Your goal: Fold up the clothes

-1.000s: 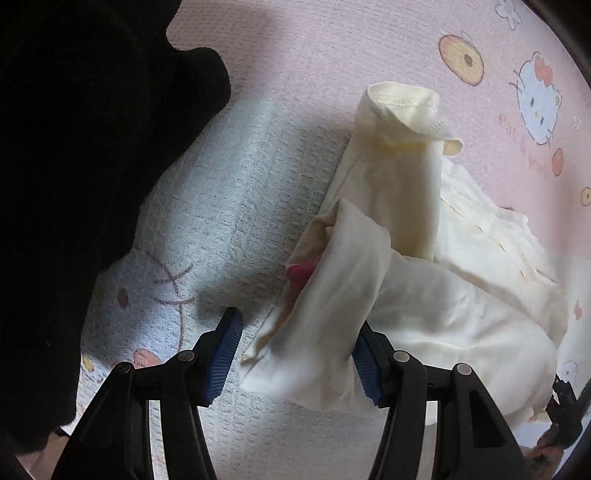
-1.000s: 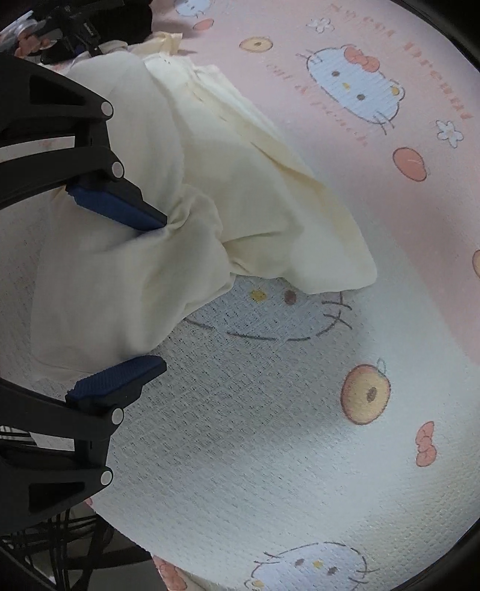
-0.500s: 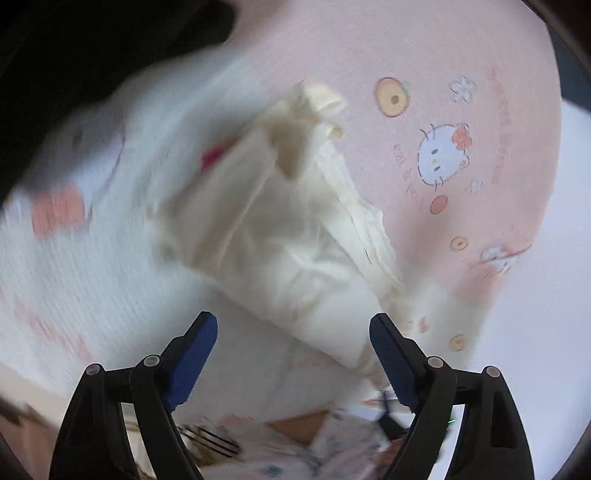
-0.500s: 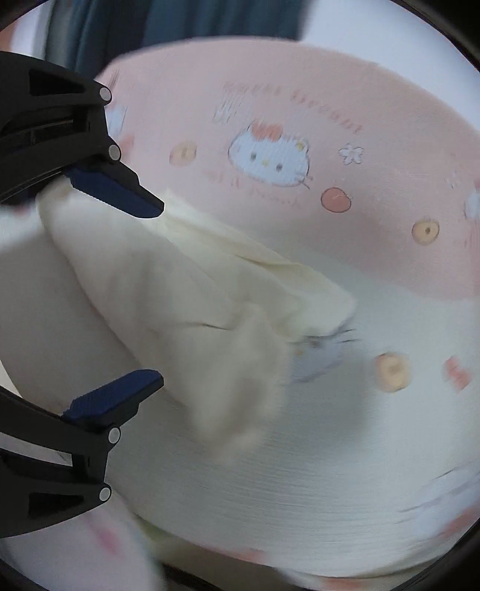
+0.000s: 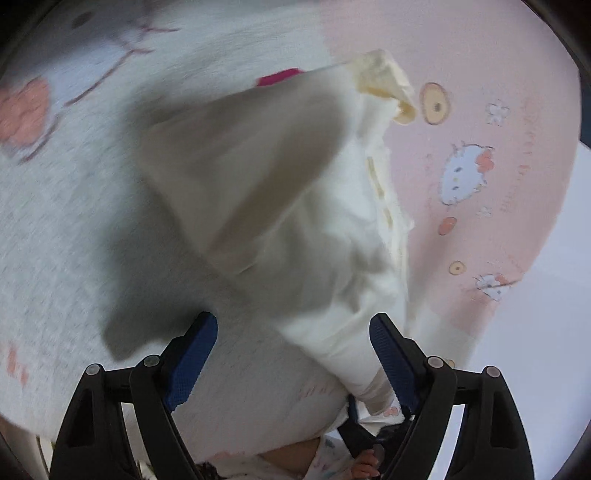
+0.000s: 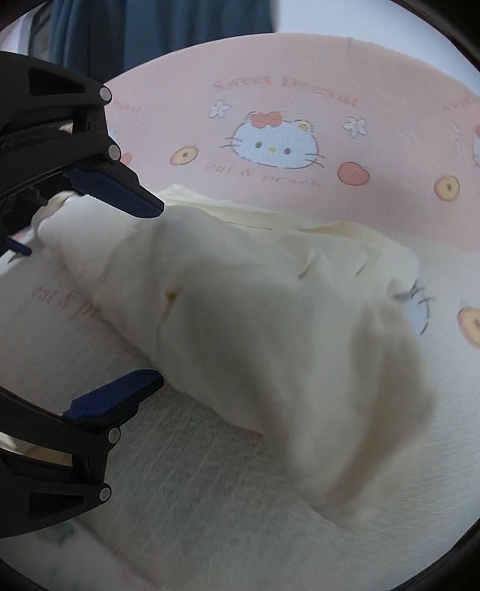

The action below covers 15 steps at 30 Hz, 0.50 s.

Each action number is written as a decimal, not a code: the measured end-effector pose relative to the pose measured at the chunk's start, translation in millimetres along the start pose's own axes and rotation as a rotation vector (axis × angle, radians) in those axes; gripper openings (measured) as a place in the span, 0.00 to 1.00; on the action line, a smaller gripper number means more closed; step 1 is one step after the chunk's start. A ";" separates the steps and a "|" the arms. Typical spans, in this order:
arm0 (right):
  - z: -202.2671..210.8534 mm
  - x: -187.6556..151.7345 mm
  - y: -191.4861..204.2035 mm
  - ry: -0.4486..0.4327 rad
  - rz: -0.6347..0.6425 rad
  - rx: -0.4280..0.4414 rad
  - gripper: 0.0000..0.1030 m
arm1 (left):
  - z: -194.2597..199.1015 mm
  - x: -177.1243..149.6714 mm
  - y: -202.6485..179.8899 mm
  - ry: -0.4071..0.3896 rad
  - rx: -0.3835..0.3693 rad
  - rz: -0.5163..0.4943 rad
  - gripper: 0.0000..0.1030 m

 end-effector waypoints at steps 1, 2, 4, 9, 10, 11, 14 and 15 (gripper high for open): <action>-2.6 1.1 -0.3 -0.007 -0.003 0.015 0.83 | -3.0 3.1 -2.2 -0.003 -0.007 0.001 0.82; -3.9 2.2 2.8 -0.019 0.009 0.034 0.89 | -6.0 6.1 -4.1 -0.006 -0.012 0.003 0.82; -6.2 4.3 9.0 -0.044 0.034 0.073 0.95 | -11.1 12.5 -9.8 -0.015 -0.027 0.001 0.82; -8.5 12.5 19.2 -0.111 0.054 0.144 0.97 | -21.1 21.3 -24.4 -0.054 0.016 -0.032 0.83; -8.7 14.5 20.0 -0.120 0.050 0.158 0.97 | -22.7 22.1 -28.2 -0.059 0.031 -0.048 0.83; -8.9 16.3 20.6 -0.125 0.049 0.165 0.97 | -23.4 21.7 -30.6 -0.068 0.047 -0.068 0.83; -9.1 19.6 23.8 -0.131 0.058 0.166 0.97 | -22.6 20.9 -30.6 -0.103 0.093 -0.083 0.83; -8.3 17.9 24.2 -0.130 0.075 0.145 0.95 | -22.0 20.9 -27.8 -0.117 0.109 -0.066 0.82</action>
Point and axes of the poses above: each gripper's, at about its wrist camera, not at the fingertips, and z roughly against the way its jaws point, y to its left, x to its top, the point moved 10 cm from there along -z, roughly the way its jaws point, and after that the axes turned 4 degrees about x, right-handed, at the moved point
